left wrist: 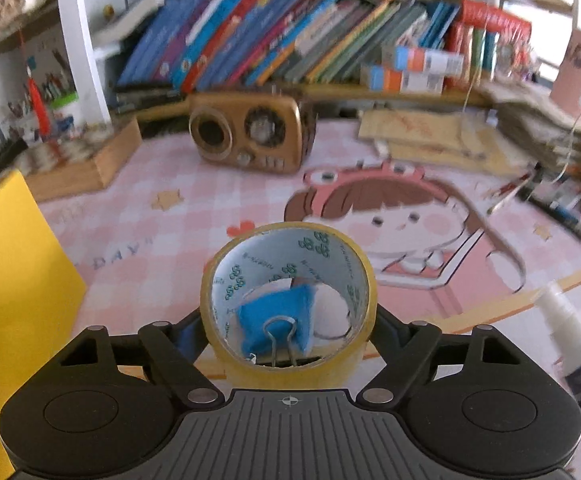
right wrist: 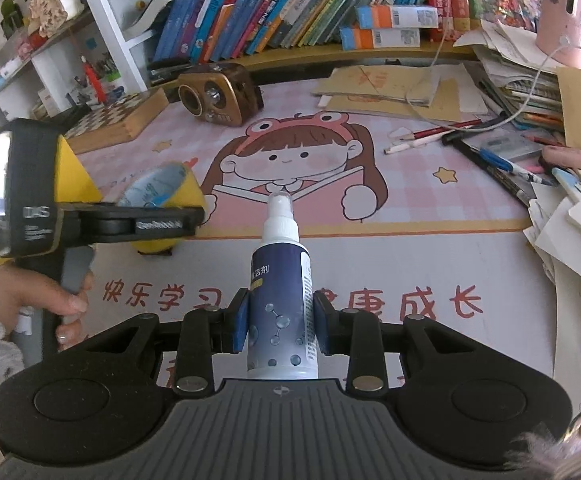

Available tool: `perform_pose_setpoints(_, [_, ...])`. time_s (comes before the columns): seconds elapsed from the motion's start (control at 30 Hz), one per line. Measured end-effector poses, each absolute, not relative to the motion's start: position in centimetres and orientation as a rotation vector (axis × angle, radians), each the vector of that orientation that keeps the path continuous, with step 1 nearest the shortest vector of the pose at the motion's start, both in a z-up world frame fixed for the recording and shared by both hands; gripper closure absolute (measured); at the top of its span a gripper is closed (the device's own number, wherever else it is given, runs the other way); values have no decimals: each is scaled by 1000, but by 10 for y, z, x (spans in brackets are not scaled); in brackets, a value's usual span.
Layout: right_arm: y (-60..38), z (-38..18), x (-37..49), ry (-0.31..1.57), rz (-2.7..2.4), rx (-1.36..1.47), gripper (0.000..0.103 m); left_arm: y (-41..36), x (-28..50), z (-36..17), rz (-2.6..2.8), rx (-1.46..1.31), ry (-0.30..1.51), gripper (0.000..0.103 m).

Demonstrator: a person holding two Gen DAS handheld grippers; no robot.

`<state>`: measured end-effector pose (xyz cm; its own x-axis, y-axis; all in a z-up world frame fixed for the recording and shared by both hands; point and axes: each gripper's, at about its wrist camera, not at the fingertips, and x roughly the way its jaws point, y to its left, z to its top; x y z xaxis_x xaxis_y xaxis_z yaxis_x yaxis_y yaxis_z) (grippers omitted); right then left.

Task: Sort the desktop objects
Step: 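Close right tool on the spray bottle while left tool grips the tape roll rim, then lift the tape roll with left tool while right tool lifts the spray bottle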

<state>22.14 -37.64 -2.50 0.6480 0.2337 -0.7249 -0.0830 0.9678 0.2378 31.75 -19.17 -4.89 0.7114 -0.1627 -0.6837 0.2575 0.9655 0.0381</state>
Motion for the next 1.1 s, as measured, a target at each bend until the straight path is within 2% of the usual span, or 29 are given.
perform_pose_setpoints(0.27, [-375,-23,218,845,176,193,73,-180,274,-3,-281,105,600,21])
perform_pose_setpoints(0.47, [-365,-15,209,824,181,178,73,-163,239,16,-302,65,555,21])
perform_pose_setpoints(1.1, [-302,10,162,781,217,132,73,-97,160,12,-360,-7,643,21])
